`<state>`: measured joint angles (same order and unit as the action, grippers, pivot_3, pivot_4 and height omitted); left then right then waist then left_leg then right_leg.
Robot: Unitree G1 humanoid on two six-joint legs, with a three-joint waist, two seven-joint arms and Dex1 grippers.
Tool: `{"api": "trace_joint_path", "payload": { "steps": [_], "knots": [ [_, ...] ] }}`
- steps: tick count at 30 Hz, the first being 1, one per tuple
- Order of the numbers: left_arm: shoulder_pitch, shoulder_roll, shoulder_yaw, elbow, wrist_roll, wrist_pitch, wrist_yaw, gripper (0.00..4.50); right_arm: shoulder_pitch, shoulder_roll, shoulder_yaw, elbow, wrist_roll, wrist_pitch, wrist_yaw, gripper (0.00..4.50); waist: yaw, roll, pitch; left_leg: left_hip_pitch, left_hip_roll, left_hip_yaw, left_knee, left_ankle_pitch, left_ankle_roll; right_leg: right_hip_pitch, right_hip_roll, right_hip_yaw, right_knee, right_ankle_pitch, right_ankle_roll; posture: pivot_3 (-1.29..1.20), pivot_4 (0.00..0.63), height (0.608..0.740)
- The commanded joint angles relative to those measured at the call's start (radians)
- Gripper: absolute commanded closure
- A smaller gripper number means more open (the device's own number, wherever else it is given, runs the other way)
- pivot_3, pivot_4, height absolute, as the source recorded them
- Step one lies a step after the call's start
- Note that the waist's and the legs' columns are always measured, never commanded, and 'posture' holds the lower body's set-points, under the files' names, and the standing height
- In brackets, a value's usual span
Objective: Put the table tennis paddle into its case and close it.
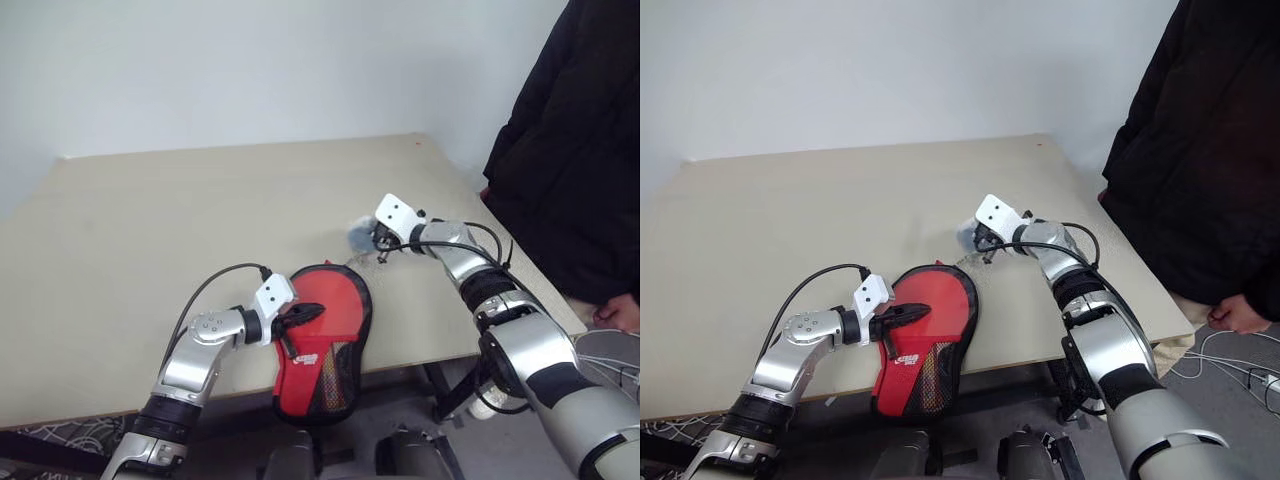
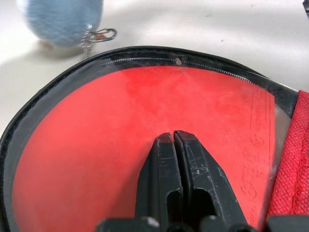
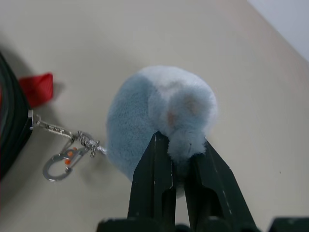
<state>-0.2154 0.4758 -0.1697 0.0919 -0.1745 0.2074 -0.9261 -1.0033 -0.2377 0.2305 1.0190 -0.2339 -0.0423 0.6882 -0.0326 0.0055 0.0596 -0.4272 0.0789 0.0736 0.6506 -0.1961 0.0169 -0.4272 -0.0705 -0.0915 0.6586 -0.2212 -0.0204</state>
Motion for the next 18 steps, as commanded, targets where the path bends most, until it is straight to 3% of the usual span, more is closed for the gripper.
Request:
{"api": "trace_joint_path", "payload": {
  "steps": [1, 18],
  "knots": [
    [0.027, 0.010, -0.033, 0.040, 0.020, 0.034, -0.013, 4.50, 0.004, -0.067, -0.019, -0.121, 0.011, 0.024, 0.020, 4.48, 0.003, 0.000, 0.000, 0.000, 0.000, 0.000, 0.000, 0.000, 0.000, 0.000, 0.000, 0.000, 0.000, 0.000, 0.000, 0.00, 0.000, 0.725],
    [0.010, 0.014, -0.033, 0.059, 0.021, 0.038, -0.023, 4.50, 0.244, -0.253, -0.030, -0.584, 0.117, 0.144, 0.305, 4.48, 0.013, 0.002, 0.000, 0.000, 0.000, -0.001, 0.000, 0.000, 0.000, -0.001, -0.001, -0.001, -0.001, -0.001, -0.001, 0.00, 0.000, 0.725]
  ]
}}
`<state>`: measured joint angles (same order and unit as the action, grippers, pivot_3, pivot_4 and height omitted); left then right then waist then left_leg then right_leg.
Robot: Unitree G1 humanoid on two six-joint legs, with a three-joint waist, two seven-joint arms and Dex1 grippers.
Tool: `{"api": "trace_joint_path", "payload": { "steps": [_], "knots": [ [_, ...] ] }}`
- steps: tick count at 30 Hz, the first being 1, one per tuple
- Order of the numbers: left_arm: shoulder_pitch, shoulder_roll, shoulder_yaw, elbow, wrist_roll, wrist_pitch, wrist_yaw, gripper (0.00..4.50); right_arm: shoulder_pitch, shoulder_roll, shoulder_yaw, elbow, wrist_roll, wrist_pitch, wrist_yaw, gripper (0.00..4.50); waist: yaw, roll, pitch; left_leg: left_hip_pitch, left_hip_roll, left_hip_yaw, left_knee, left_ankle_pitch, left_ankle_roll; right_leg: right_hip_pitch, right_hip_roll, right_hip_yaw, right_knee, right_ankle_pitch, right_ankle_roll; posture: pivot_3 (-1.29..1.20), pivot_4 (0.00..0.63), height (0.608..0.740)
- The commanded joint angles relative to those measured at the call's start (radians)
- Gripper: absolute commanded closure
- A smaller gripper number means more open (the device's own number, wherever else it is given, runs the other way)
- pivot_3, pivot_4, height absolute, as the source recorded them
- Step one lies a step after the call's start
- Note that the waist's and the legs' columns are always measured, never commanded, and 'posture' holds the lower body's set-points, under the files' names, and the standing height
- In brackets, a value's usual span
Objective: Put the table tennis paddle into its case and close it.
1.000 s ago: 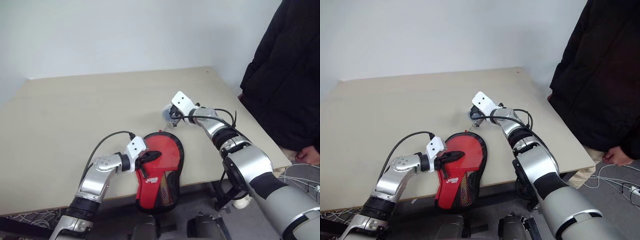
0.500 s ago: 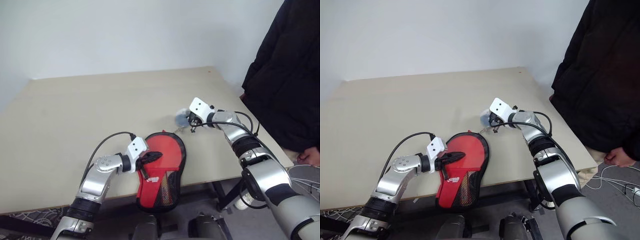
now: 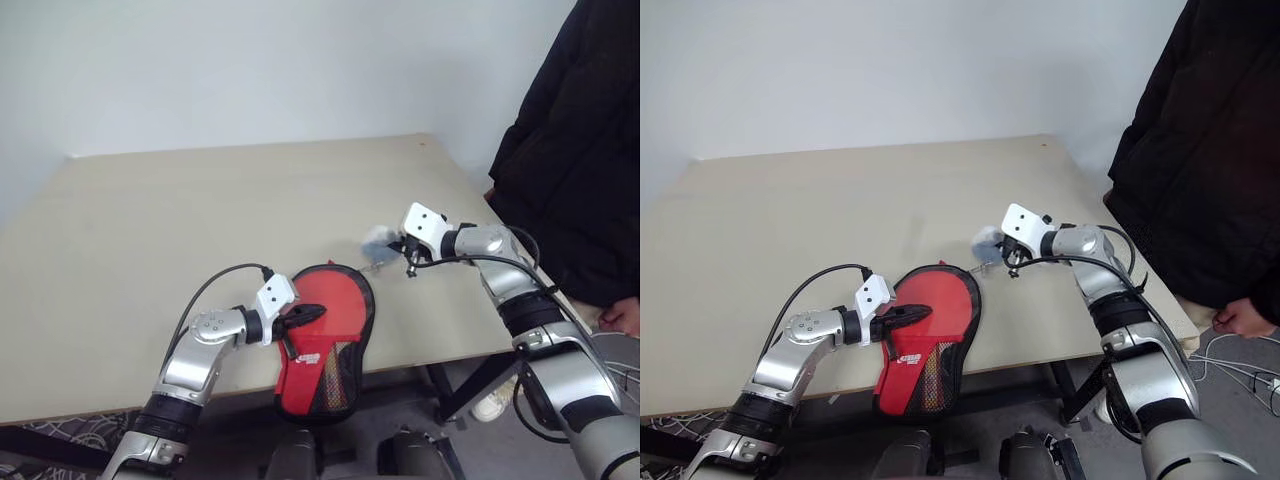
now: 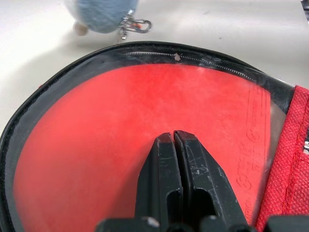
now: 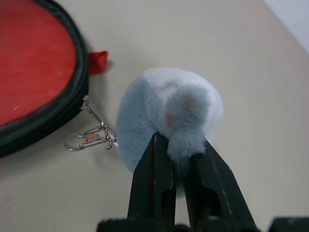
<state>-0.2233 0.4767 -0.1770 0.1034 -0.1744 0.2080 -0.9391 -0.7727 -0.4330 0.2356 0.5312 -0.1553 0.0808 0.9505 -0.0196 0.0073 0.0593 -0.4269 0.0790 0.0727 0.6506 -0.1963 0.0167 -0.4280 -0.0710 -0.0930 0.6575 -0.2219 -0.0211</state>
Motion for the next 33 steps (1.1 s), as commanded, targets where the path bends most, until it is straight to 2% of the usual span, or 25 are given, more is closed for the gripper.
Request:
{"api": "trace_joint_path", "payload": {
  "steps": [1, 13, 33],
  "knots": [
    [0.018, 0.013, -0.027, 0.048, 0.021, 0.037, -0.011, 4.50, 0.022, -0.067, -0.036, -0.113, 0.046, 0.027, 0.053, 4.48, 0.001, 0.000, 0.000, 0.000, 0.000, 0.000, 0.000, 0.000, 0.000, 0.000, 0.000, 0.000, 0.000, 0.000, -0.001, 0.00, 0.000, 0.725],
    [0.001, 0.012, -0.030, 0.061, 0.024, 0.041, -0.025, 4.50, 0.144, -0.152, -0.047, -0.373, 0.238, 0.152, 0.255, 4.48, 0.001, 0.001, 0.000, 0.000, 0.000, -0.001, 0.000, 0.000, 0.000, 0.000, -0.001, -0.001, -0.001, -0.001, -0.001, 0.00, 0.000, 0.725],
    [-0.026, 0.010, -0.036, 0.086, 0.034, 0.036, -0.037, 4.50, 0.301, -0.287, -0.044, -0.584, 0.399, 0.259, 0.405, 4.48, 0.004, 0.001, 0.000, 0.000, 0.000, -0.002, 0.001, 0.000, 0.000, 0.000, -0.002, -0.003, -0.003, -0.001, -0.001, 0.00, 0.000, 0.725]
  ]
}}
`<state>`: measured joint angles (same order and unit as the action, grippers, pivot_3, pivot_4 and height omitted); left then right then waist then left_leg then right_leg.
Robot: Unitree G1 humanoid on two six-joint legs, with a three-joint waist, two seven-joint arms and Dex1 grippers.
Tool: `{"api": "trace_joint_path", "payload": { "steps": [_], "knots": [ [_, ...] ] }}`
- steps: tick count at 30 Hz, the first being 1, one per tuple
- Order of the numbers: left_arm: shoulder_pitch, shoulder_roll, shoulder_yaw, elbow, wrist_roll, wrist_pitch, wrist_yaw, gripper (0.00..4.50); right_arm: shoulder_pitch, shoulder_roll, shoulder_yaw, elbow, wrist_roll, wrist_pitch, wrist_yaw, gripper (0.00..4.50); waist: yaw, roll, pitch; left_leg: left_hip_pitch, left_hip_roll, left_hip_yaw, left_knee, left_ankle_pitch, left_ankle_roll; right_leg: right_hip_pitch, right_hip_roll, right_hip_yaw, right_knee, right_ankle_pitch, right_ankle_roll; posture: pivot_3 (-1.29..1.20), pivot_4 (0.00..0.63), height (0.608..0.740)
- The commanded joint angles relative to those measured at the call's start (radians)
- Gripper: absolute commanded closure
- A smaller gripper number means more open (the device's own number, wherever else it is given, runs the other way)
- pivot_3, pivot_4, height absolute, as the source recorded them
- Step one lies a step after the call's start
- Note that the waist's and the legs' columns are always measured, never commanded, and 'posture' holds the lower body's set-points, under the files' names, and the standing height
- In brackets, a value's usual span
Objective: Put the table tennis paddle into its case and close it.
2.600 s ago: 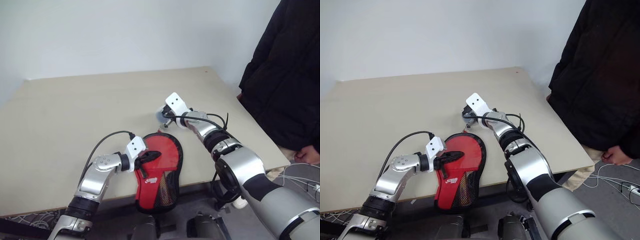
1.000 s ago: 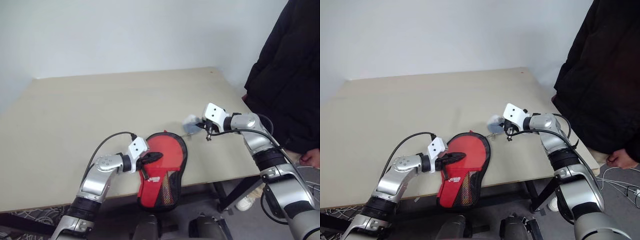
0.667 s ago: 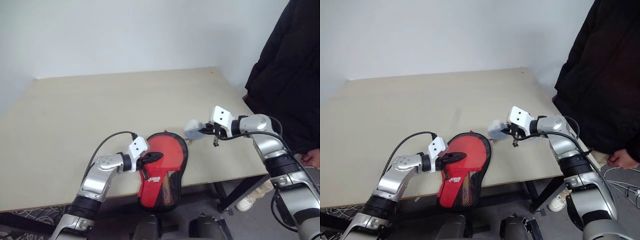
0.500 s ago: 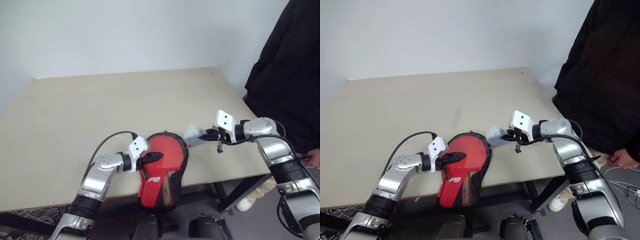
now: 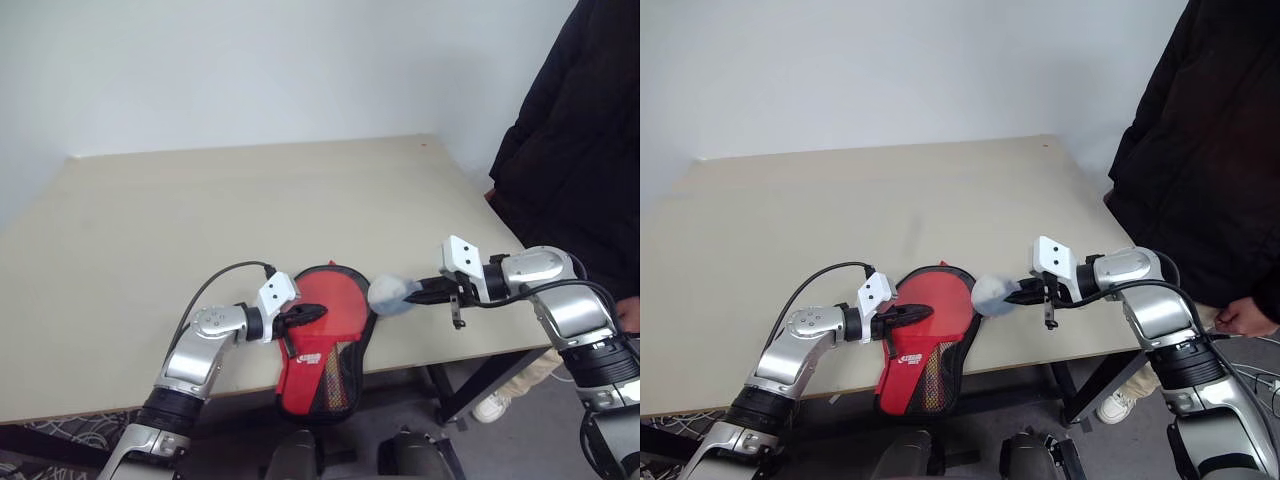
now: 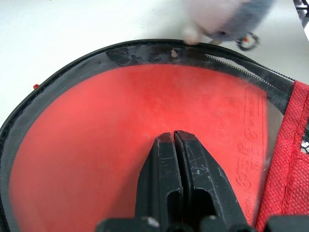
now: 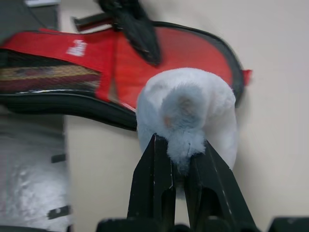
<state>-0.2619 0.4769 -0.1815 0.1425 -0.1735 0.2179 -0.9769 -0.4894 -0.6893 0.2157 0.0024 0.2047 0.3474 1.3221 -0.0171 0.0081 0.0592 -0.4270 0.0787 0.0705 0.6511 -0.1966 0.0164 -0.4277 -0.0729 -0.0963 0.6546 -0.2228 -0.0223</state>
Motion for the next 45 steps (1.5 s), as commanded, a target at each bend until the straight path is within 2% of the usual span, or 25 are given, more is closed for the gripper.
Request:
{"api": "trace_joint_path", "payload": {
  "steps": [1, 14, 24, 36, 45],
  "knots": [
    [0.012, 0.010, -0.032, 0.047, 0.034, 0.026, 0.001, 4.50, 0.033, -0.040, -0.023, -0.065, 0.048, -0.006, 0.046, 4.48, 0.003, 0.000, 0.000, 0.000, 0.000, 0.000, 0.000, 0.000, 0.000, 0.000, 0.000, 0.000, 0.000, 0.000, 0.000, 0.00, 0.000, 0.725],
    [-0.003, 0.013, -0.034, 0.056, 0.032, 0.027, 0.000, 4.50, 0.185, -0.126, -0.019, -0.262, 0.179, 0.098, 0.118, 4.48, 0.023, -0.001, 0.000, 0.000, 0.000, 0.000, -0.002, -0.001, 0.000, 0.000, 0.000, -0.001, -0.004, 0.000, 0.000, 0.00, 0.000, 0.725],
    [-0.012, 0.013, -0.037, 0.063, 0.033, 0.026, -0.004, 4.50, 0.281, -0.176, -0.021, -0.411, 0.292, 0.184, 0.119, 4.48, 0.033, -0.001, 0.000, -0.001, 0.000, 0.000, -0.003, -0.004, 0.001, 0.003, 0.000, -0.002, -0.012, 0.000, 0.001, 0.00, 0.000, 0.725],
    [-0.015, 0.013, -0.053, 0.059, 0.037, 0.025, -0.017, 4.50, 0.216, -0.124, 0.015, -0.315, 0.211, 0.142, 0.036, 4.48, 0.030, -0.001, 0.000, -0.001, 0.000, 0.000, -0.002, -0.006, 0.002, 0.004, 0.000, -0.002, -0.013, 0.000, 0.003, 0.00, 0.000, 0.725],
    [-0.022, 0.012, -0.062, 0.063, 0.042, 0.020, -0.024, 4.50, 0.197, -0.129, 0.023, -0.262, 0.186, 0.107, 0.044, 4.48, 0.031, -0.001, 0.000, -0.001, 0.000, 0.000, -0.001, -0.006, 0.002, 0.004, 0.000, -0.001, -0.013, 0.000, 0.003, 0.00, 0.000, 0.725]
  ]
}}
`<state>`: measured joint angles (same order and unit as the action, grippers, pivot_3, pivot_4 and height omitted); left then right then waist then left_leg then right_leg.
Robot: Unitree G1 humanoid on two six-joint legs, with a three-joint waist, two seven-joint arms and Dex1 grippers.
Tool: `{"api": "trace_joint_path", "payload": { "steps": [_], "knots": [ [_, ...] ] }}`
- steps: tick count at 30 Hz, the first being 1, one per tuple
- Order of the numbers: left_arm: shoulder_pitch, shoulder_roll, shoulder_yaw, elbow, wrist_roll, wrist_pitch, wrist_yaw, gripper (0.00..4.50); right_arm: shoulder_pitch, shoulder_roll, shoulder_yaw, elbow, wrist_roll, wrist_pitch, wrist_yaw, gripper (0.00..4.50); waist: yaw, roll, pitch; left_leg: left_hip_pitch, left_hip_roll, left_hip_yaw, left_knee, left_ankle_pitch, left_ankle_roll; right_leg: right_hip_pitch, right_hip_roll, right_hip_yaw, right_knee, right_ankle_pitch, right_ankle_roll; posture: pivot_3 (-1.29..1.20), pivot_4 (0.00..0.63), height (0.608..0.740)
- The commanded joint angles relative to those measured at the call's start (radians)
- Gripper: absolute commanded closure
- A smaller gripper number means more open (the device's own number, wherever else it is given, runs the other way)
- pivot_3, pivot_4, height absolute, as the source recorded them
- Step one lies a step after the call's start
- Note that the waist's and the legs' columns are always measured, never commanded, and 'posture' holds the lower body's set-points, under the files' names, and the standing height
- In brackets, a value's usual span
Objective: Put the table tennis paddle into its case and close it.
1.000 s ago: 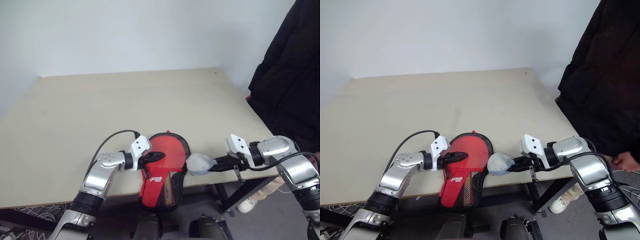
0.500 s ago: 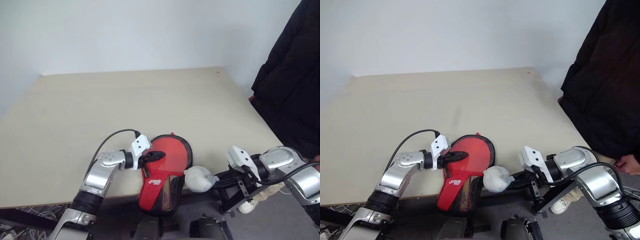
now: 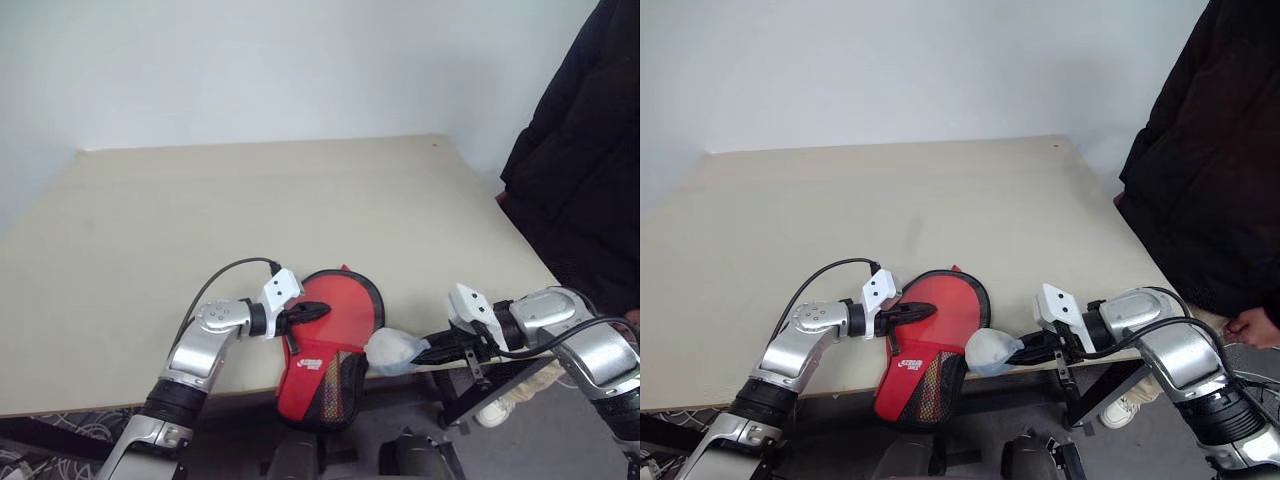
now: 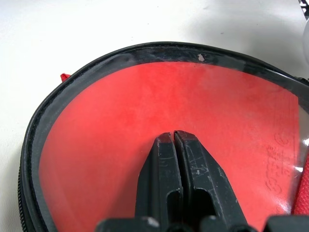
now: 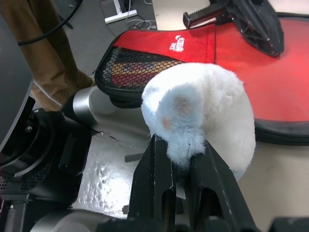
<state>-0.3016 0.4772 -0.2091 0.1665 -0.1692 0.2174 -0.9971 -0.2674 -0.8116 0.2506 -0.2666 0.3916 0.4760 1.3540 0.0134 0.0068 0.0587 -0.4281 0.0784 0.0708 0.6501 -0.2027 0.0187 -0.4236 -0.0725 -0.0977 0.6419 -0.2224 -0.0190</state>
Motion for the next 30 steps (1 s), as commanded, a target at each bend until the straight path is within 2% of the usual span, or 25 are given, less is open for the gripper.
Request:
{"api": "trace_joint_path", "payload": {
  "steps": [1, 8, 30],
  "knots": [
    [0.017, 0.012, -0.035, 0.039, 0.038, 0.021, -0.004, 4.50, -0.026, -0.010, -0.011, 0.016, -0.005, -0.028, 0.016, 4.48, 0.000, 0.000, 0.000, 0.000, 0.000, 0.000, 0.000, 0.000, 0.000, 0.000, 0.000, 0.000, 0.000, 0.000, 0.000, 0.00, 0.000, 0.725],
    [0.014, 0.011, -0.039, 0.043, 0.040, 0.017, -0.005, 4.50, -0.019, -0.024, -0.011, 0.044, -0.018, -0.052, 0.032, 4.48, 0.000, 0.000, 0.000, 0.000, 0.000, 0.000, 0.001, 0.000, 0.000, 0.000, 0.000, 0.000, 0.000, 0.000, 0.001, 0.00, 0.000, 0.725],
    [-0.057, 0.018, -0.114, 0.072, 0.095, 0.033, -0.067, 4.50, 0.021, -0.031, -0.006, -0.053, 0.009, -0.043, 0.056, 4.48, 0.001, 0.000, -0.001, 0.000, -0.001, 0.000, 0.003, 0.000, 0.000, 0.002, -0.001, 0.000, 0.000, 0.001, 0.002, 0.00, 0.000, 0.725]
  ]
}}
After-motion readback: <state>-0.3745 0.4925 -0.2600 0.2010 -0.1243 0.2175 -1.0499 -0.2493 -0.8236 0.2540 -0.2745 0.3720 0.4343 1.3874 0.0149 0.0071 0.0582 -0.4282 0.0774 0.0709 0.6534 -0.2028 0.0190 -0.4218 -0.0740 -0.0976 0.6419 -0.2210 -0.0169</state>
